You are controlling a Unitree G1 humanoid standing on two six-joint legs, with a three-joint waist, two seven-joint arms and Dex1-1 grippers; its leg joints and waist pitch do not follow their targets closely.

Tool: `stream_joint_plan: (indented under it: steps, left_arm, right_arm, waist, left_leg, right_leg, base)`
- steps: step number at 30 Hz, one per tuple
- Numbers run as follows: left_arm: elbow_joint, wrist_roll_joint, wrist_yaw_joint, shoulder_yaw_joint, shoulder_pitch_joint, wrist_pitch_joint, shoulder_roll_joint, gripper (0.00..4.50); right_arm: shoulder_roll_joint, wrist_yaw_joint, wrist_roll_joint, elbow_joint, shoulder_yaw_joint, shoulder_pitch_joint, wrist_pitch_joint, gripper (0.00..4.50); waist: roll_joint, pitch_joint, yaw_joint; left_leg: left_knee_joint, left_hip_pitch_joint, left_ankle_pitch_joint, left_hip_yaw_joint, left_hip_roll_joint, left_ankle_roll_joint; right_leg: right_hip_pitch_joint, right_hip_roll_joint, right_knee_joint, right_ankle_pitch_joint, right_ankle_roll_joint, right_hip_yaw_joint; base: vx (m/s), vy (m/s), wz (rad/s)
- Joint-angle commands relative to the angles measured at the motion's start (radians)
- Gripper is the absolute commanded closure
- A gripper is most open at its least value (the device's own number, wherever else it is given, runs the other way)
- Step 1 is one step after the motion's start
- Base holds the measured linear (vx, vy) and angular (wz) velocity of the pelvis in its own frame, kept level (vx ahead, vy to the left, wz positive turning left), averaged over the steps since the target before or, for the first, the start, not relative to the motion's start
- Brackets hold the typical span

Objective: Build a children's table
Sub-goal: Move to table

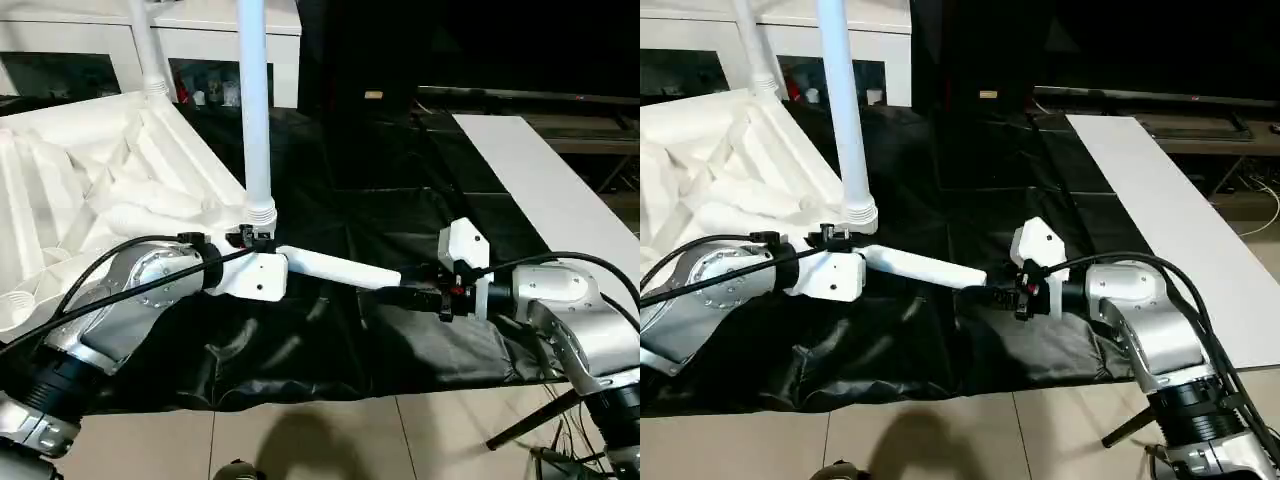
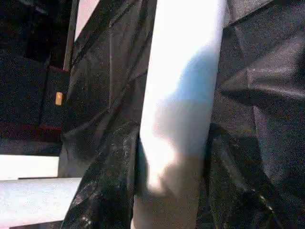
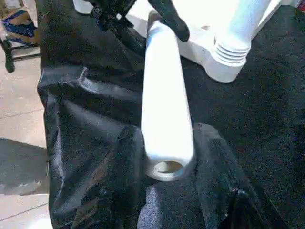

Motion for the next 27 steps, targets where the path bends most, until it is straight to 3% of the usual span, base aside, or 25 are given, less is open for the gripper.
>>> stream_joint_plan:
  steps: [1,2,3,17,20,23,25,26,27]
  left_arm:
    - [0.002,-0.045,-0.009,-0.003,-0.026,0.0,-0.029,2.78]
    - [0.002,-0.044,-0.011,-0.003,-0.029,-0.004,-0.028,2.78]
    - [0.004,-0.042,-0.015,-0.002,-0.034,-0.007,-0.029,2.78]
    - [0.036,-0.034,-0.025,0.007,-0.045,-0.013,-0.026,2.81]
    - [0.042,-0.032,-0.022,0.019,-0.049,-0.015,-0.026,2.82]
    - [0.038,-0.044,-0.011,0.039,-0.048,-0.01,-0.026,2.82]
    - [0.035,-0.051,-0.006,0.048,-0.046,-0.005,-0.026,2.82]
    - [0.032,-0.056,-0.003,0.054,-0.045,-0.002,-0.027,2.82]
    - [0.031,-0.059,-0.002,0.057,-0.044,0.0,-0.027,2.82]
  right_arm:
    - [0.008,0.041,0.039,-0.016,0.011,-0.033,0.005,3.33]
    - [0.007,0.046,0.048,-0.012,0.004,-0.039,0.017,3.33]
    - [0.009,0.046,0.061,-0.007,-0.008,-0.048,0.035,2.78]
    - [-0.007,0.052,0.094,-0.002,-0.068,-0.054,0.045,1.67]
    - [0.014,-0.012,0.133,0.015,-0.15,-0.072,0.018,1.5]
    - [0.041,-0.064,0.243,0.01,-0.261,-0.094,0.073,1.49]
    - [0.046,-0.071,0.274,0.006,-0.291,-0.095,0.09,1.49]
    - [0.047,-0.075,0.287,0.003,-0.304,-0.093,0.096,1.49]
    - [0.048,-0.079,0.289,0.002,-0.308,-0.092,0.096,1.49]
  waist:
    - [0.005,-0.063,0.001]
    - [0.006,-0.063,0.001]
    - [0.006,-0.064,0.001]
    - [0.007,-0.065,0.003]
    - [0.005,-0.065,0.004]
    - [0.005,-0.066,0.004]
    - [0.006,-0.066,0.004]
    - [0.011,-0.066,0.005]
    - [0.009,-0.067,0.004]
  left_leg:
    - [-0.077,0.028,-0.227,-0.026,0.065,-0.005]
    - [-0.077,0.029,-0.227,-0.026,0.065,-0.005]
    - [-0.076,0.029,-0.226,-0.025,0.064,-0.004]
    - [-0.076,0.029,-0.225,-0.025,0.065,-0.01]
    - [-0.076,0.029,-0.22,-0.025,0.064,-0.01]
    - [-0.075,0.03,-0.21,-0.024,0.063,-0.005]
    - [-0.074,0.03,-0.201,-0.023,0.063,-0.003]
    - [-0.074,0.029,-0.2,-0.024,0.063,-0.003]
    - [-0.074,0.029,-0.199,-0.024,0.063,-0.002]
  right_leg:
    - [0.028,-0.08,-0.066,-0.09,-0.224,0.05]
    - [0.028,-0.08,-0.066,-0.092,-0.224,0.05]
    - [0.028,-0.08,-0.066,-0.091,-0.226,0.05]
    - [0.028,-0.081,-0.066,-0.091,-0.224,0.05]
    - [0.028,-0.082,-0.066,-0.086,-0.223,0.051]
    - [0.029,-0.081,-0.064,-0.081,-0.229,0.049]
    - [0.029,-0.079,-0.063,-0.072,-0.232,0.048]
    - [0.029,-0.08,-0.062,-0.069,-0.232,0.049]
    - [0.028,-0.079,-0.062,-0.06,-0.232,0.048]
  base:
    - [0.0,0.0,0.0]
    - [0.0,0.0,0.0]
    - [0.0,0.0,0.0]
    - [0.0,0.0,0.0]
    - [0.0,0.0,0.0]
    - [0.0,0.0,0.0]
    - [0.0,0.0,0.0]
    - [0.0,0.0,0.0]
    - [0.0,0.0,0.0]
